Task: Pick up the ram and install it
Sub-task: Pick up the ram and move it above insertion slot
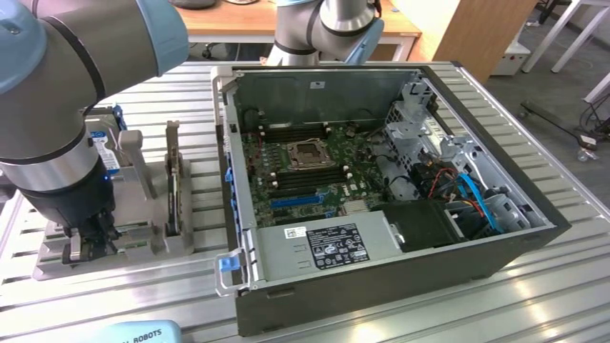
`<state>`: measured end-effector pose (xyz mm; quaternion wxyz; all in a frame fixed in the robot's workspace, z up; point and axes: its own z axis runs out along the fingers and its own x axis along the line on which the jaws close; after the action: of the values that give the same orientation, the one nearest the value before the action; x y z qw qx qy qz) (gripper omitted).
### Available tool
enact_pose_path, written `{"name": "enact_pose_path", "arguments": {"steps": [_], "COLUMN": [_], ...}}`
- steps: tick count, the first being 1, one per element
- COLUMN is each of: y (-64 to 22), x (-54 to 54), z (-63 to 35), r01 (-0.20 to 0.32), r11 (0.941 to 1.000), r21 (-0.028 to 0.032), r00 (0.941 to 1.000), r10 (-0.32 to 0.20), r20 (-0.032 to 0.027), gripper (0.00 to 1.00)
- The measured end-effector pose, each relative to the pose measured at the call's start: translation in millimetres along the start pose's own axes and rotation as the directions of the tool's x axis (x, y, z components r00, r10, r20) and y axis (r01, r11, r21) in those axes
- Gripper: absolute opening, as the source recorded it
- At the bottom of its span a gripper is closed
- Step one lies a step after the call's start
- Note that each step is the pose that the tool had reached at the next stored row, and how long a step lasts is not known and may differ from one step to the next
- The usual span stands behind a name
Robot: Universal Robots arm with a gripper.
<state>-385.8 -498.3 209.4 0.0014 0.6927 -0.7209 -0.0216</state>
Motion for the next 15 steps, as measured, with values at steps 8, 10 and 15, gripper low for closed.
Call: {"name": "enact_pose_path", "arguments": {"steps": [8,10,15], "y": [-0.3,-0.3,-0.4], "x": [0.1,0.1,0.1], "z": [2.5,3.4,4.9], "r01": [0.0,0.0,0.0], "r11": [1.0,1.0,1.0], "r21": [-0.0001,0.0,-0.0001], "r00": [1.0,1.0,1.0], "r10": [0.0,0.0,0.0], "r20": [0.0004,0.0005,0.0005], "gripper": [0.29,0.29,0.29]}}
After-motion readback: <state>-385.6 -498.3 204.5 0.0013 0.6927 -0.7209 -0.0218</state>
